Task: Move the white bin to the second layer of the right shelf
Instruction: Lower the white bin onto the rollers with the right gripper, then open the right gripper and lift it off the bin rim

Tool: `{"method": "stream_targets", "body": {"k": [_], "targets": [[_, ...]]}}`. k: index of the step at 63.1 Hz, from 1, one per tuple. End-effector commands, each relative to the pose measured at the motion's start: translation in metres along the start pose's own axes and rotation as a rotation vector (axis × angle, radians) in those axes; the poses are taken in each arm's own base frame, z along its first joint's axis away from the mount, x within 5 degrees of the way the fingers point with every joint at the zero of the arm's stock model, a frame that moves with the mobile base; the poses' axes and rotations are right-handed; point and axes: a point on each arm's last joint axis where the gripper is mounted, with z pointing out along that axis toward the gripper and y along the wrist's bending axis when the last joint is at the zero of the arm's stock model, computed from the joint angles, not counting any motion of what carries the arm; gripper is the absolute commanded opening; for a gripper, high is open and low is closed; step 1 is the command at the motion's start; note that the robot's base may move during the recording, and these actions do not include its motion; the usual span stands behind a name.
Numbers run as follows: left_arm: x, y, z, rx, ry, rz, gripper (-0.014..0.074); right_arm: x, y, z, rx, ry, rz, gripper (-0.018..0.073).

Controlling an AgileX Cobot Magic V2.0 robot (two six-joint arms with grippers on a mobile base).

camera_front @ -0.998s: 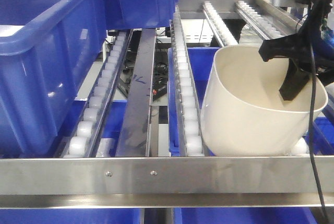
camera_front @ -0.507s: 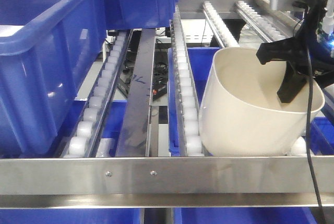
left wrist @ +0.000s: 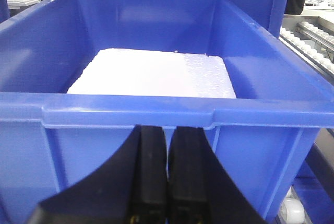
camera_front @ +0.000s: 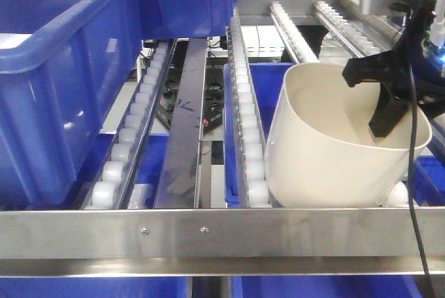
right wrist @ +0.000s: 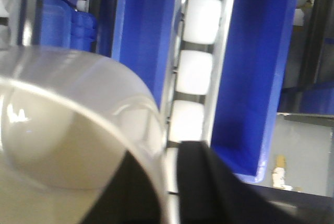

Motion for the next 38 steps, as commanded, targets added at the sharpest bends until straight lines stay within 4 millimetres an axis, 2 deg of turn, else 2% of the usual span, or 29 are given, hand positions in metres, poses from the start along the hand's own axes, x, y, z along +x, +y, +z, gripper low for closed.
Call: {"method": "stream_targets", "body": {"k": [1,24,38], "targets": [[0.005,0.001,0.001,0.002,-0.050,-0.009,0.0085,-0.016,0.001,-0.023,-0.010,-0.133,-0.015,0.0389],[0.005,0.001,0.001,0.002,-0.050,-0.009,0.0085,-0.021,0.003,-0.050,-0.023,-0.221,-0.017,0.0405],[0.005,0.001,0.001,0.002,-0.050,-0.009,0.0085,-0.021,0.003,-0.079,-0.034,-0.298,-0.018,0.0405]]}}
